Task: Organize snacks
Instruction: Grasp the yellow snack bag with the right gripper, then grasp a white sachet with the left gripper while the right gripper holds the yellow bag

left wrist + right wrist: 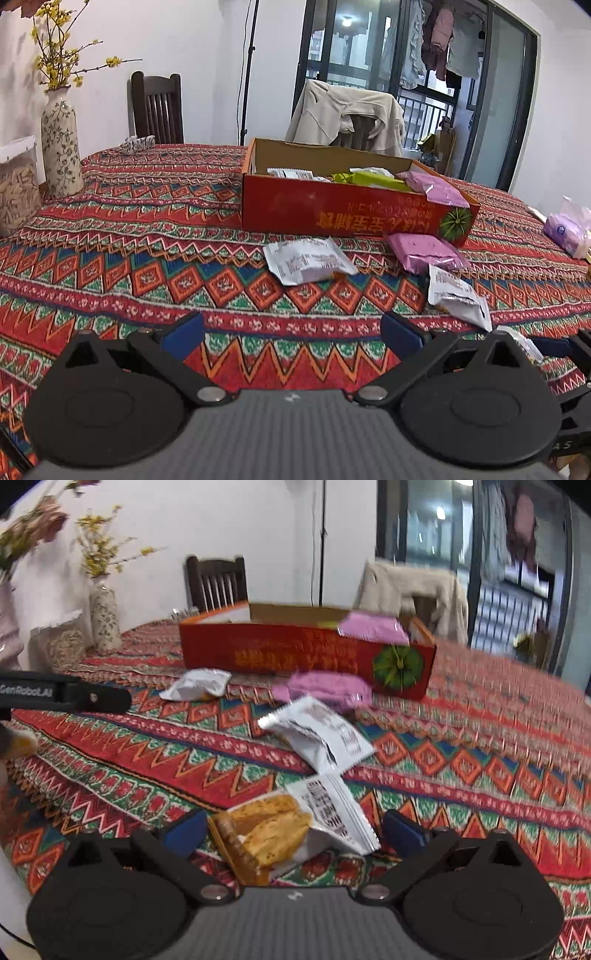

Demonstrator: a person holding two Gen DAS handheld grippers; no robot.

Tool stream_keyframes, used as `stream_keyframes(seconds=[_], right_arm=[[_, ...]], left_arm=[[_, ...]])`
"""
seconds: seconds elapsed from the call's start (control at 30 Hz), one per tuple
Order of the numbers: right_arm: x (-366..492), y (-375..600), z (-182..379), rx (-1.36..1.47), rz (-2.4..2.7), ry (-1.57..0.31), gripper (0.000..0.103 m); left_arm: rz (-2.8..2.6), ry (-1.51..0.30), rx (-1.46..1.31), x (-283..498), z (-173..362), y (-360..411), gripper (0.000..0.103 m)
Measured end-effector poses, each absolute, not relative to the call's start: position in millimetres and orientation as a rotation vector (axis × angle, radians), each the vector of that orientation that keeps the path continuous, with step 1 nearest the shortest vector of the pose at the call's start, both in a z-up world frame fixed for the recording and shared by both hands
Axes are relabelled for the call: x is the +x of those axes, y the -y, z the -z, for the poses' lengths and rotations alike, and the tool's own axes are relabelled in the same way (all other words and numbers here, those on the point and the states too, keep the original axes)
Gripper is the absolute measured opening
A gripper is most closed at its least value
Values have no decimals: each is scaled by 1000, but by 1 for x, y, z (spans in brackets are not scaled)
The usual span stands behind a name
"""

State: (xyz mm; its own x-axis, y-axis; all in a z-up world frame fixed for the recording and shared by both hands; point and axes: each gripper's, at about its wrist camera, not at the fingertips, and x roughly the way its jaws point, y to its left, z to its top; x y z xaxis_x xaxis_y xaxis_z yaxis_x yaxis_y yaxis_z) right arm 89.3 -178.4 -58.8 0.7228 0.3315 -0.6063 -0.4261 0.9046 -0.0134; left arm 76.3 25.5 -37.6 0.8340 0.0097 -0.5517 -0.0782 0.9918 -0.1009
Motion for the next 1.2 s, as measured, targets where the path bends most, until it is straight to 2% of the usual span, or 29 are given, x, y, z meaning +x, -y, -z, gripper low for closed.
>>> stream_keyframes(seconds=[0.03,0.17,0.2,0.3,0.33,0.63,0.87,1.2], right_arm=[[87,178,59,-160,-431,-625,85],[77,176,57,-183,-457,-590,71],[74,176,57,-183,-467,-584,60],[70,178,54,-178,-468,-565,56],[69,181,53,-171,-467,-556,51],[72,199,36,-97,-452,-475,49],[90,220,21,-39,-369,-431,49],[127,238,21,13,-309,-427,49]], left_arm=[[-47,-583,-121,75,38,-25,103],[-50,-583,-126,73,39,-26,103],[-50,-582,-128,73,39,-27,103],[-47,-581,-128,74,38,-26,103],[-46,-580,-127,75,38,-26,103],[-60,-587,-135,95,34,-25,103],[-109,-617,-155,141,27,-20,103],[-195,-752,-184,211,49,-7,103]])
